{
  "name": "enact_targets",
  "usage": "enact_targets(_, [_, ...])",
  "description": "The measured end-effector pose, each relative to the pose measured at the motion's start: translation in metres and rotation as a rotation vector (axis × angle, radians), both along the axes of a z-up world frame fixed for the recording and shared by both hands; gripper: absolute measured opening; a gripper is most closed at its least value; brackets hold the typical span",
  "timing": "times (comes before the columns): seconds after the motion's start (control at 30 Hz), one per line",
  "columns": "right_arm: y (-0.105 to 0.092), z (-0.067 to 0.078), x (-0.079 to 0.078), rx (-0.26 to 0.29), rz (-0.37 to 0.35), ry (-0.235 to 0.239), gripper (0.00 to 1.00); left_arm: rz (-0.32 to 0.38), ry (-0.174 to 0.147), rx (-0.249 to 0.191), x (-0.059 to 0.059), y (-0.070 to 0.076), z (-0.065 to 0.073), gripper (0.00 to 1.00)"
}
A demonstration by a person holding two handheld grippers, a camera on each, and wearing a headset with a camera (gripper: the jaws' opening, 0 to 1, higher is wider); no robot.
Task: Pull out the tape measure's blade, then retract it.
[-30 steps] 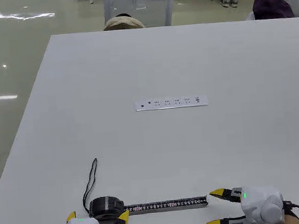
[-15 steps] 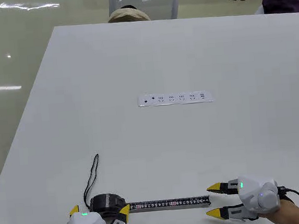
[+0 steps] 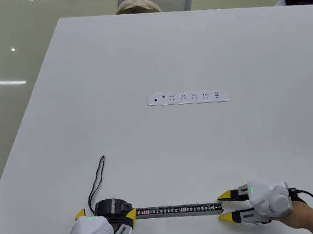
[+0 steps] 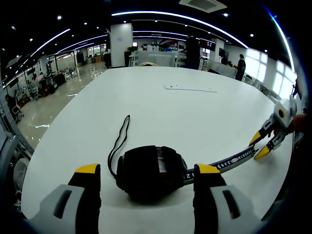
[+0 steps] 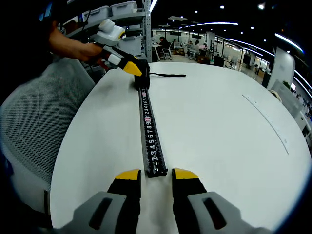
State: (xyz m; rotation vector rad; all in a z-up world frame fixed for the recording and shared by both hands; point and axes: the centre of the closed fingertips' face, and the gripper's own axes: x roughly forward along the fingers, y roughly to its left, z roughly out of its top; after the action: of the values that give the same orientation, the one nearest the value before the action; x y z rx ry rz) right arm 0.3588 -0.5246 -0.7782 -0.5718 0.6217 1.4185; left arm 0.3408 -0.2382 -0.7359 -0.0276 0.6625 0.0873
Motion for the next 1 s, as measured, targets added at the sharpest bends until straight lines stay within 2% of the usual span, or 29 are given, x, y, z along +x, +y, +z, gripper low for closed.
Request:
enact_targets(0.13, [-0.0007, 0.0006, 0.0003, 0.006, 0.014, -0.008, 0.2, -0.001, 0.001, 0.003, 0.0009, -0.0016, -0.0015, 0.75])
enact_targets(0.2, [0.0001, 0.0008, 0.0012, 0.01, 0.012, -0.011, 0.14, 0.002, -0.002, 0.004, 0.0008, -0.001, -0.0017, 0.75])
enact_targets(0.7, [0.0, 0.0003, -0.0022, 0.015, -0.009, 0.003, 0.13, 0.027, -0.006, 0.011, -0.0025, 0.002, -0.0053, 0.73])
enact_targets(1.0, [0.0, -0.0008, -0.0007, 0.003, -0.009, -0.013, 0.13, 0.091, -0.019, -0.03, 0.0029, 0.0002, -0.008, 0.68])
